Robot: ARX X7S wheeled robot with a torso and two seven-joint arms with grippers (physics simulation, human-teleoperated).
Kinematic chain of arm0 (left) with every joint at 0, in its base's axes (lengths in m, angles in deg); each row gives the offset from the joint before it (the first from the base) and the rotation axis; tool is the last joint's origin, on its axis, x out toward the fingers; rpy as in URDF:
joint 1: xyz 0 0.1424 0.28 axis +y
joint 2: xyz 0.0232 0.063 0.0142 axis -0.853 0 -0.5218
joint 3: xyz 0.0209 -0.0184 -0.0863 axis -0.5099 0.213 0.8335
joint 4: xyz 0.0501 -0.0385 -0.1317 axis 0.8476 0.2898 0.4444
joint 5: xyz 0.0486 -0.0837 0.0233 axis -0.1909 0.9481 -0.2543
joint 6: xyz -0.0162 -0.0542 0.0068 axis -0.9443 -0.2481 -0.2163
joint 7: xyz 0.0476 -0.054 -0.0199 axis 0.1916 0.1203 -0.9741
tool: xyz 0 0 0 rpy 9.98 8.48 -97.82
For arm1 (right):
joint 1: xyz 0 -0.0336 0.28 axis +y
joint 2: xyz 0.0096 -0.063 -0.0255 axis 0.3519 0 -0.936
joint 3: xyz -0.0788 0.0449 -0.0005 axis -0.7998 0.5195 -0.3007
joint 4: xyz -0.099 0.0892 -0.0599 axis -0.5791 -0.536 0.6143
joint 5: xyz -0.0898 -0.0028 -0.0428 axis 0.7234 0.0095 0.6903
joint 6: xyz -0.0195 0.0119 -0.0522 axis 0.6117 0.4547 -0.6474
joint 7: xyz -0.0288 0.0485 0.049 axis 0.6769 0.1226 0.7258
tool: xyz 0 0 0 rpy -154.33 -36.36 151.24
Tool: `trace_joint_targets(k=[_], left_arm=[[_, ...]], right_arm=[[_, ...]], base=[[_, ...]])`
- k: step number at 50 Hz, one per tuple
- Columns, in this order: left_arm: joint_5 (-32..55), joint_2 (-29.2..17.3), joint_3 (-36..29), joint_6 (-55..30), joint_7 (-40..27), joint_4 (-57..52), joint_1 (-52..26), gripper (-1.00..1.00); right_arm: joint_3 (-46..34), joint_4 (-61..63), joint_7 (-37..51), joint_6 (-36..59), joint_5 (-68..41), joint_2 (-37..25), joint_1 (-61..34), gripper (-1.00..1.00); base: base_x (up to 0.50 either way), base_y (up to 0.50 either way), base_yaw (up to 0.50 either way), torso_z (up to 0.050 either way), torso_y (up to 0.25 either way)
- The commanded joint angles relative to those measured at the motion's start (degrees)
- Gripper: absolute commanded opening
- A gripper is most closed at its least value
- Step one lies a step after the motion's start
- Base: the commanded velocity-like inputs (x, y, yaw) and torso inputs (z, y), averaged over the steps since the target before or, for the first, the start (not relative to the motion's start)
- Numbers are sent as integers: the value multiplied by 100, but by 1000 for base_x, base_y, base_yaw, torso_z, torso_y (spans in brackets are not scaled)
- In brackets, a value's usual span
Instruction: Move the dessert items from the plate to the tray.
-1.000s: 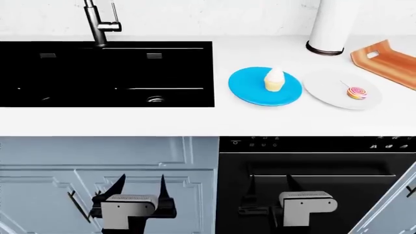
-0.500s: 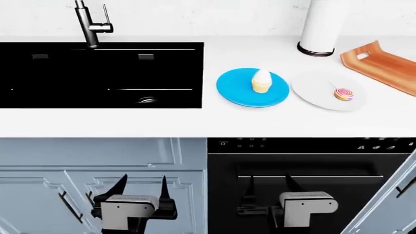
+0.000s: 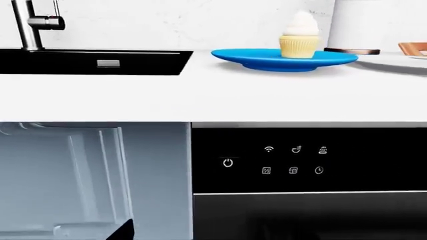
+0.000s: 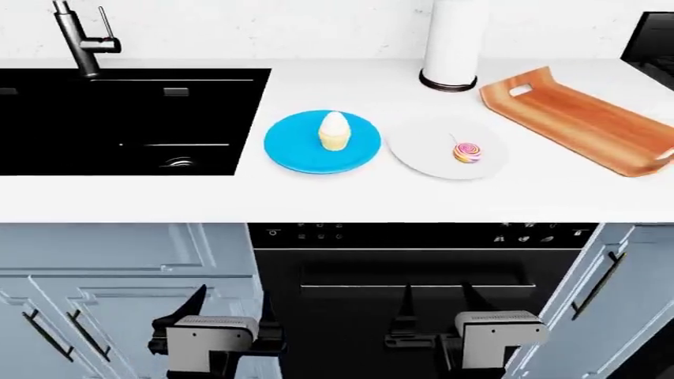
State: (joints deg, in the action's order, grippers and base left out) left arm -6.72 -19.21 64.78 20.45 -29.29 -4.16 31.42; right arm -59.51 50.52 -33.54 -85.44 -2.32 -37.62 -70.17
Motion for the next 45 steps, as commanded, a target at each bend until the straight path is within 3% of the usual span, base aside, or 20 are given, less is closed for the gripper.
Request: trace_joint_targets(k=[1,13,18,21,23,24,27,30,34,38,41,45], left_arm=[[46,-53,-70,10,-61,-12,33,100],[109,-103,-131,-9,-108,-54,86,100],[239,-142,-135,-252,-104,-296,9,100],[889,-391,18,-1769,-175,-2026,-683,100],[1503,-527,188,-3292,-411,-2853,-1841,100],[1810,-527,244,-4151,-564,-2888,-2701,100],[2029,-349,72,-5576,-631,-1646,-5141,100],[1818,-214,-226,-5628,-323,168,-6468,100],[1199,-87,-779,-4502,152,2565,-7218,100],[927,178,-812,-3467,335,5051,-8011,100],[883,270,-812,-3171,406,5859,-8316,100],[890,284,-802,-3069,422,6119,-8444,100]], right_arm=[[-74,-8,58,-46,-71,-49,17,100],[-147,-34,107,-93,-127,-92,28,100],[-153,339,212,218,-119,-174,-8,100],[22,2784,481,2406,-194,-795,-480,100],[317,4503,424,4125,-731,-1232,-1794,100],[540,4757,345,4984,-1083,-1397,-2654,100],[626,3514,-95,7468,-1470,-1731,-5232,100],[471,1889,-507,7330,-1443,-1841,-6163,100],[423,710,-885,7047,-1478,-1875,-6278,100],[526,170,-1010,6890,-1491,-1910,-6207,100],[482,51,-1040,6906,-1483,-1924,-6215,100],[396,-15,-999,6937,-1448,-1892,-6133,100]], base=[[0,-500,0,0,0],[0,-500,0,0,0],[0,0,0,0,0],[0,0,0,0,0],[0,0,0,0,0],[0,0,0,0,0],[0,0,0,0,0],[0,0,0,0,0],[0,0,0,0,0],[0,0,0,0,0],[0,0,0,0,0],[0,0,0,0,0]])
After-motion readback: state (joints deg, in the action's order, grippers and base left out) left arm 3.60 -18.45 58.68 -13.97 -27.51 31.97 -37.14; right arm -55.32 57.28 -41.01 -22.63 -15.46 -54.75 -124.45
